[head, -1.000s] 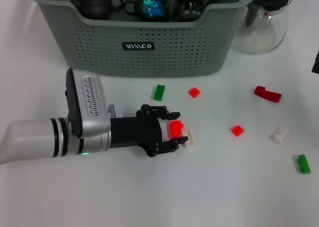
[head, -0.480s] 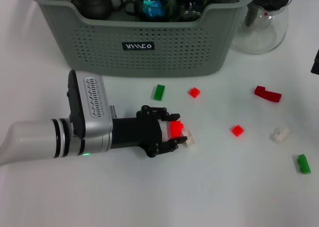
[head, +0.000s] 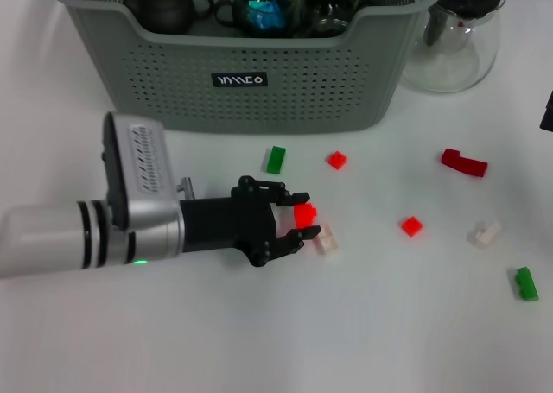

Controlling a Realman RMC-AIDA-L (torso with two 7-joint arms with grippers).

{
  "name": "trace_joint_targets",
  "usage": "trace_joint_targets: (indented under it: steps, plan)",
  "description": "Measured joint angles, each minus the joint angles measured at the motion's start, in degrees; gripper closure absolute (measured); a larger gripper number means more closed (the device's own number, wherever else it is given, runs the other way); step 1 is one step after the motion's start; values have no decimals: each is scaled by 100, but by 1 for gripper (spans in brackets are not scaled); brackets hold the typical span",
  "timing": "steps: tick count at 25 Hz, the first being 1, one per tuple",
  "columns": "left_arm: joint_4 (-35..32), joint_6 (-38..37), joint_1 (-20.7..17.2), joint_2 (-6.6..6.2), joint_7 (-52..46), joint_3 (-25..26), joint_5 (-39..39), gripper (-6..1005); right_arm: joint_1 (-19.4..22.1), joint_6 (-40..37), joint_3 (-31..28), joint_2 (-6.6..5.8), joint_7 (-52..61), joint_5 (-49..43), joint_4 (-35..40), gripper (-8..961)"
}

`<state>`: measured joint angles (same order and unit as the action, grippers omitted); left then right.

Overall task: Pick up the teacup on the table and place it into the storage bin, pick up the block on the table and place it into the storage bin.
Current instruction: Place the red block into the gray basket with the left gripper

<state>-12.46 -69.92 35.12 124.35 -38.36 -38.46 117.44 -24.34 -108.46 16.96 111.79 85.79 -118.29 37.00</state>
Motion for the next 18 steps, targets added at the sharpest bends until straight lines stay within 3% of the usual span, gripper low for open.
trace_joint_targets:
  steps: [7,11,14,18]
  plan:
    - [-1999,-2468,-673,-39,-1560,110,-74,582,-12,-31,0,-4,27,0,5,436]
    - [-2675,-3621,-636,-102,-2231,632,-602,583,-42,-34,0,4,4,0,4,435]
    - [-3073,-3856,-413,-123,-2925,925,-1294,583,-56,-31,8,16,-7,-1,0,435]
    - [-3955,-3066,85,-144,-4458,818,-1620,583,-73,-16,22,25,-16,-1,7,435]
